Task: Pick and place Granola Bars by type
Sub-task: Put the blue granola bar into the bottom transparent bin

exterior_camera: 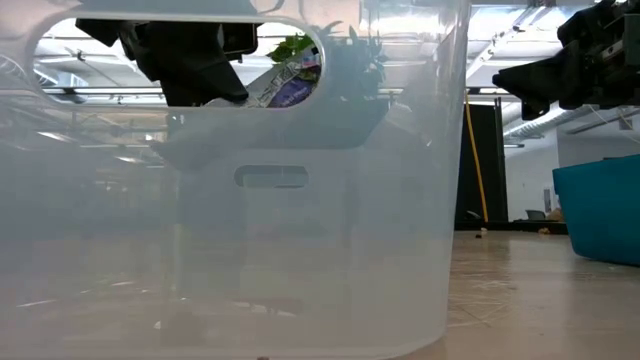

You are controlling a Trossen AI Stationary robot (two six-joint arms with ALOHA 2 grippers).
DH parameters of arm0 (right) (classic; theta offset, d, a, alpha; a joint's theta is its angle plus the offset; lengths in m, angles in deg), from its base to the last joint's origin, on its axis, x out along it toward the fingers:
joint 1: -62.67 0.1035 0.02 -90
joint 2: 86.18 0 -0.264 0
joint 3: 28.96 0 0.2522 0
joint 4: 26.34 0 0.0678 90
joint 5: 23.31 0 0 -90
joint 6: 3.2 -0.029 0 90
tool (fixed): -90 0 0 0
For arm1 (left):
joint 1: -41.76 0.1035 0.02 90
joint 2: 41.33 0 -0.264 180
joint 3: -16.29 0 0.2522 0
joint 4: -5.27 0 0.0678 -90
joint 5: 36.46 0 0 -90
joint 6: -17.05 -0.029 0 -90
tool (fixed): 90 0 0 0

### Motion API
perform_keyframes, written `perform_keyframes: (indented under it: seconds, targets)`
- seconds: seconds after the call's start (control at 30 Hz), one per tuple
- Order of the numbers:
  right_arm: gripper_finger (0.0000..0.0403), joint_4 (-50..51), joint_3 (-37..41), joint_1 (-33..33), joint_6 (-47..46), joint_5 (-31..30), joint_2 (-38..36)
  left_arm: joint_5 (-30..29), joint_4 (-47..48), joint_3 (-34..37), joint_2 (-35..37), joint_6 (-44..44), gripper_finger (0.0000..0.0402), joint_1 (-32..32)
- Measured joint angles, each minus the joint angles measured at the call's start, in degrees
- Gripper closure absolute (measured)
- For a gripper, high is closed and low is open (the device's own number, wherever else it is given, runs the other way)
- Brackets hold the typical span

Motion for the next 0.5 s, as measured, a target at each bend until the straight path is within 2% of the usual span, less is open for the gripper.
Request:
perform_keyframes:
  seconds: [0.5]
  targets:
    - [0.0358, 0.0, 0.0, -0.02, -0.01, 0.0, 0.01, 0.11, -3.21, 0.04, 0.02, -1.8, 0.0372, 0.15]
